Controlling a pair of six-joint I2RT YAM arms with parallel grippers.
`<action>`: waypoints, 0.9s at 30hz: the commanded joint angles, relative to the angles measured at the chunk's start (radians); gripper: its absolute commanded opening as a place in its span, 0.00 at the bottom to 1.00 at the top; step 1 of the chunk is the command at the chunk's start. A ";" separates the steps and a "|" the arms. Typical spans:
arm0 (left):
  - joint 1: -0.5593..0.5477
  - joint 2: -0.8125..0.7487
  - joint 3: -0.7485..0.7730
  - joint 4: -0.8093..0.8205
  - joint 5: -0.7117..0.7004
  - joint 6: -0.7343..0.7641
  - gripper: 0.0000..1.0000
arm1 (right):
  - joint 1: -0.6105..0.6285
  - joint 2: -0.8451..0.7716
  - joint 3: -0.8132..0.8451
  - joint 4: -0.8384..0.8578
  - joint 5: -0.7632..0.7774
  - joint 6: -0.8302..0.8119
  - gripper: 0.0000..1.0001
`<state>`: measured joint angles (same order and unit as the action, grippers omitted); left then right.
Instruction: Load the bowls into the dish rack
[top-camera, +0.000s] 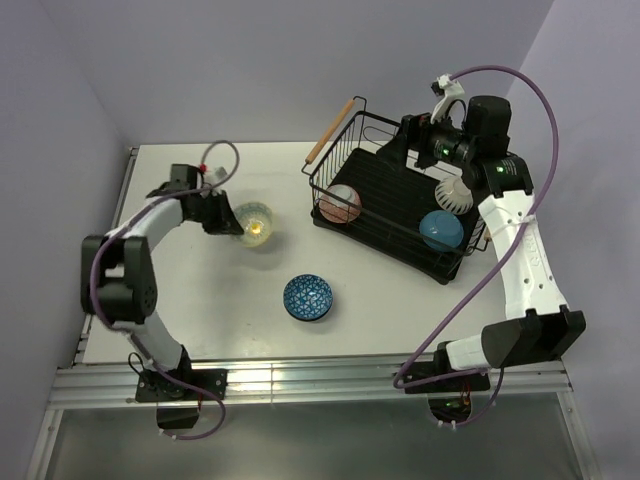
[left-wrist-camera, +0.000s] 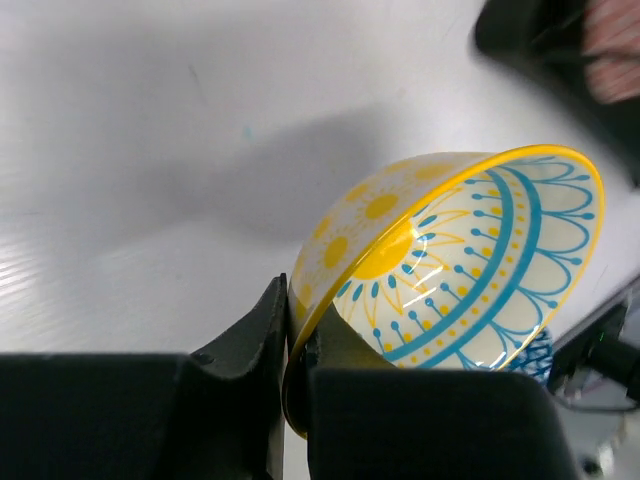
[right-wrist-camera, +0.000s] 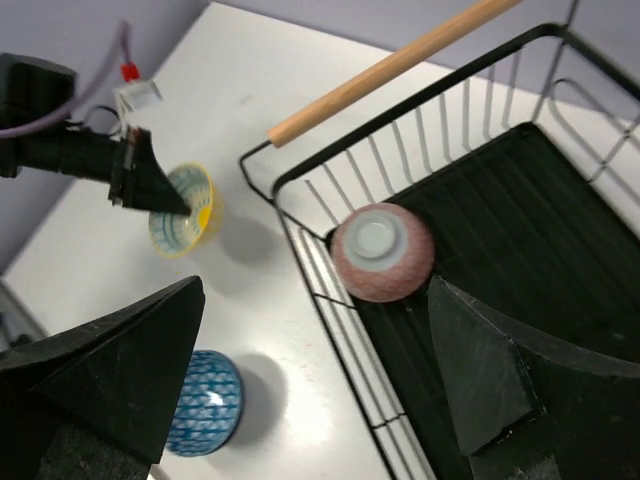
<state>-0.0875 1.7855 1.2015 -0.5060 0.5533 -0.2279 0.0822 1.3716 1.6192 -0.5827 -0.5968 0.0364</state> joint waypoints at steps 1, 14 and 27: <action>0.061 -0.242 -0.029 0.136 0.059 -0.057 0.00 | 0.002 0.009 0.051 0.070 -0.096 0.155 1.00; 0.062 -0.540 0.012 0.421 0.232 -0.365 0.00 | 0.141 0.074 0.011 0.319 -0.379 0.480 1.00; -0.113 -0.512 0.029 0.626 0.211 -0.551 0.00 | 0.418 0.127 0.073 0.267 -0.181 0.444 1.00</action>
<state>-0.1833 1.2747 1.1851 -0.0151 0.7559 -0.7086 0.4839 1.4807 1.6386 -0.3389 -0.8261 0.4561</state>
